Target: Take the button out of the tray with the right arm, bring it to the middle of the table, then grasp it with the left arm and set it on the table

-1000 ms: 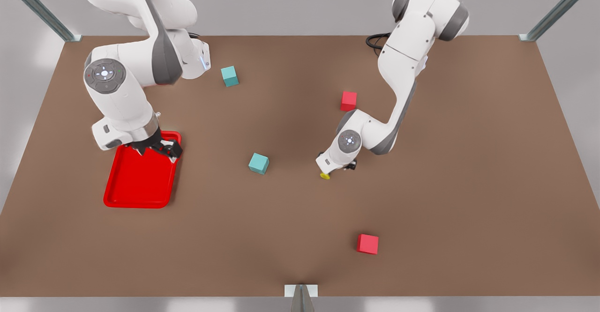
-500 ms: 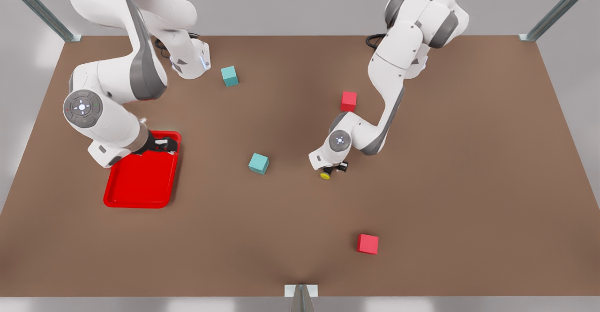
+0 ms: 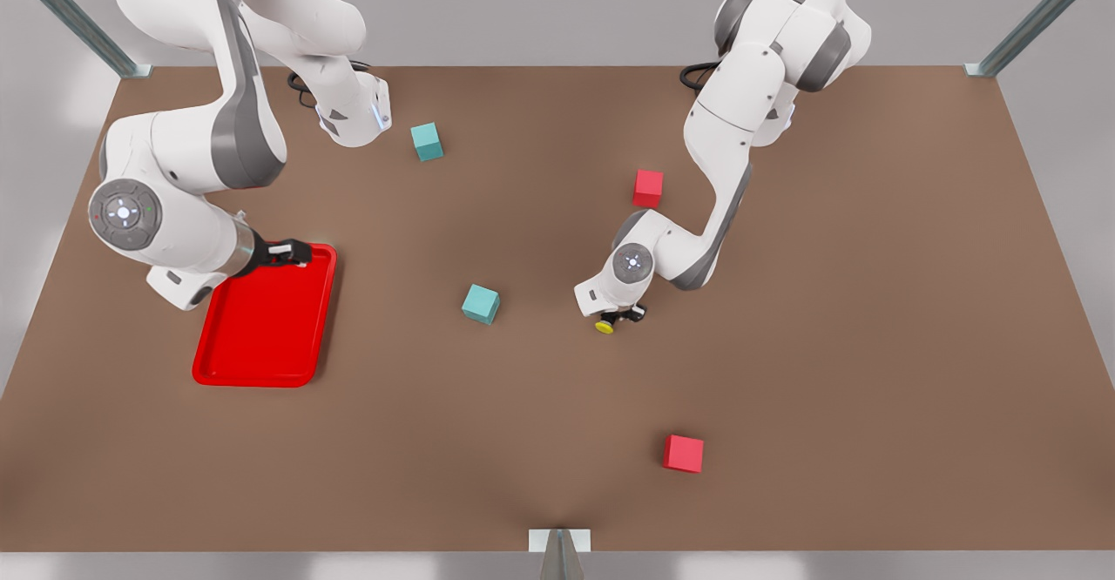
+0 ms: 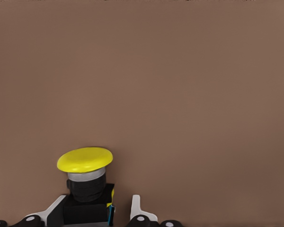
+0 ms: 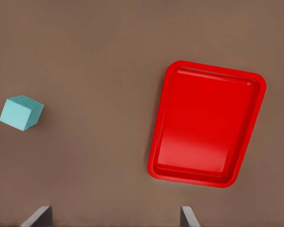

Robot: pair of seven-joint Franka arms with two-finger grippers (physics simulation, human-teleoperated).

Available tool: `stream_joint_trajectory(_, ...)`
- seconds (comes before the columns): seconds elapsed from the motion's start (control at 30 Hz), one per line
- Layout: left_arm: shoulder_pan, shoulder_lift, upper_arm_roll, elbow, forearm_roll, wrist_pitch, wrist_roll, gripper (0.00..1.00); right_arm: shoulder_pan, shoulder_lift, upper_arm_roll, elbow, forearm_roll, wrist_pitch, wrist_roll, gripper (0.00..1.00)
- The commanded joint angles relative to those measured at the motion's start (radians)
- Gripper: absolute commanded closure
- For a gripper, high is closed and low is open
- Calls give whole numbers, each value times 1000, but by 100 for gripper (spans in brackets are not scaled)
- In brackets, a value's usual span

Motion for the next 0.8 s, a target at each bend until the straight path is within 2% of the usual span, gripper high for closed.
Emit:
stream_joint_trajectory(0.0,1,-3,3,0,3,-1,35,32,0,0,0,0,1,-24,-104,0)
stream_joint_trajectory(0.07,1,-7,3,0,2,-5,35,47,-1,0,0,19,-9,-22,-104,0)
stream_joint_trajectory(0.17,1,-7,3,-1,3,-7,36,60,-4,6,-1,31,-3,-22,-104,0)
stream_joint_trajectory(0.57,1,-47,9,5,0,-45,30,63,-10,9,-1,36,43,-25,-104,0)
stream_joint_trajectory(0.67,-5,-63,50,20,0,-45,30,64,-35,7,0,37,45,-71,-107,0)
stream_joint_trajectory(0.73,-9,-70,72,51,16,-71,-131,64,-44,7,-4,62,28,-70,-110,0)
stream_joint_trajectory(0.77,-18,-70,98,78,34,-74,-342,64,-64,9,-3,62,28,-70,-110,0)
